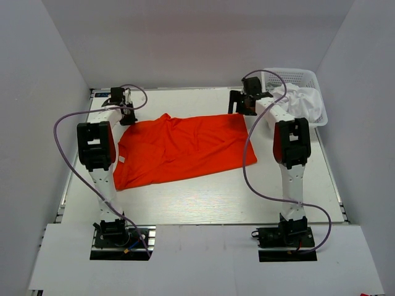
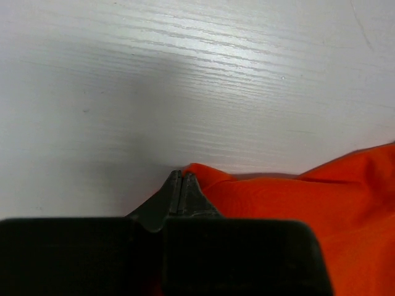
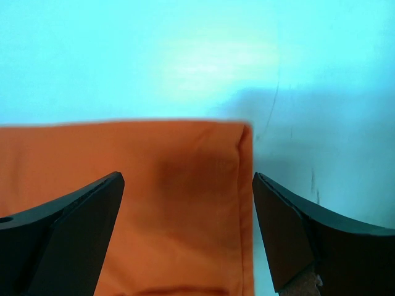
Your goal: Fold and stack the t-shirts
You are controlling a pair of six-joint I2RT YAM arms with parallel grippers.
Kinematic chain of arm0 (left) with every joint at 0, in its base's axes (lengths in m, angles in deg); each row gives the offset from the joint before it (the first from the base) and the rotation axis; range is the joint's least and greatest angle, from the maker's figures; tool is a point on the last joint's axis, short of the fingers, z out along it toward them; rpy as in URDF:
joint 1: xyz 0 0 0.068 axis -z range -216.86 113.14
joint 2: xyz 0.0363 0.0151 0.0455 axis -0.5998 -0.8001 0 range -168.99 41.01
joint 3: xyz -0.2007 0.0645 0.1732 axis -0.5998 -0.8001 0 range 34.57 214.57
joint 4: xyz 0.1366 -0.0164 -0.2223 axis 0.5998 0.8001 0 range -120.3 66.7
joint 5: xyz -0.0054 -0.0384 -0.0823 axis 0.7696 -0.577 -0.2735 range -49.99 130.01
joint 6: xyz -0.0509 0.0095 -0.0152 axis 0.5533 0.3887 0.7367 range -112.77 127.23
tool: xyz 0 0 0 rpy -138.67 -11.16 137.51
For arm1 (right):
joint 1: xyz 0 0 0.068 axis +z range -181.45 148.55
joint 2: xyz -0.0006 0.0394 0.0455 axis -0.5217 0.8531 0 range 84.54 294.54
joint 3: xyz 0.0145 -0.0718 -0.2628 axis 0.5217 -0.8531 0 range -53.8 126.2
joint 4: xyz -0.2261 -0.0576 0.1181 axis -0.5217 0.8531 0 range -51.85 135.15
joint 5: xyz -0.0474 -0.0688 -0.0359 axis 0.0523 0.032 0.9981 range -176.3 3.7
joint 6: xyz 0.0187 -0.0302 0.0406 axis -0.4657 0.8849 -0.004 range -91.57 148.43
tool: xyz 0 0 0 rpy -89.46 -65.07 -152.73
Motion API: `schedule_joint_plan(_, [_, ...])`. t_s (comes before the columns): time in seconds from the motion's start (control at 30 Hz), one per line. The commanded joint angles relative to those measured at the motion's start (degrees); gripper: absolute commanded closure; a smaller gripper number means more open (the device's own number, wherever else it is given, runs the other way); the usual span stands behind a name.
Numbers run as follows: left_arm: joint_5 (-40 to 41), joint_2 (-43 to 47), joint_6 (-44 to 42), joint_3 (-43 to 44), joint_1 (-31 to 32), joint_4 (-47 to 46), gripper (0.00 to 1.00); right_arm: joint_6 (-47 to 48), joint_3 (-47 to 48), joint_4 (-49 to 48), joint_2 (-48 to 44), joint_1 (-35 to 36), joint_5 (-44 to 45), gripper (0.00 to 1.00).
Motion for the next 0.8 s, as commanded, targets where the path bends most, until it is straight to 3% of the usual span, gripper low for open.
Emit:
schedule_joint_plan(0.0, [1.36, 3.67, 4.78, -2.86, -0.44, -1.09, 1.0, -1.38, 5.74, -0.33, 3.6, -0.2, 3.66, 0.1])
schedule_joint_plan(0.2, [3.66, 7.73, 7.86, -6.64, -0.44, -9.88, 1.0, -2.69, 7.69, -5.06, 7.48, -0.37, 4.1, 0.13])
schedule_joint_plan(0.43, [4.81, 12.21, 9.1, -11.82, -0.44, -16.48, 1.0, -3.66, 8.65, -8.06, 10.38, -1.16, 2.53, 0.28])
schedule_joint_plan(0.47, [4.81, 13.17, 9.1, -12.53, -0.44, -17.01, 1.0, -4.01, 8.74, -8.24, 10.47, -1.08, 2.0, 0.41])
schedule_joint_plan(0.53, [4.81, 13.79, 9.1, -12.53, -0.44, -17.01, 1.0, -4.28, 8.48, -8.07, 10.2, -1.16, 1.64, 0.58])
schedule_joint_plan(0.57, [4.81, 14.41, 9.62, -13.05, -0.44, -17.8, 1.0, -4.45, 8.13, -8.15, 9.68, -1.25, 1.73, 0.76])
schedule_joint_plan(0.67, [4.81, 15.9, 10.32, -13.67, -0.44, -19.29, 1.0, -4.11, 5.85, -10.08, 7.49, -1.16, 2.52, 1.0])
schedule_joint_plan(0.77, [5.34, 18.01, 10.86, -16.04, 0.16, -20.86, 1.0, -3.67, 3.47, -12.63, 5.11, -1.08, 3.66, 1.0])
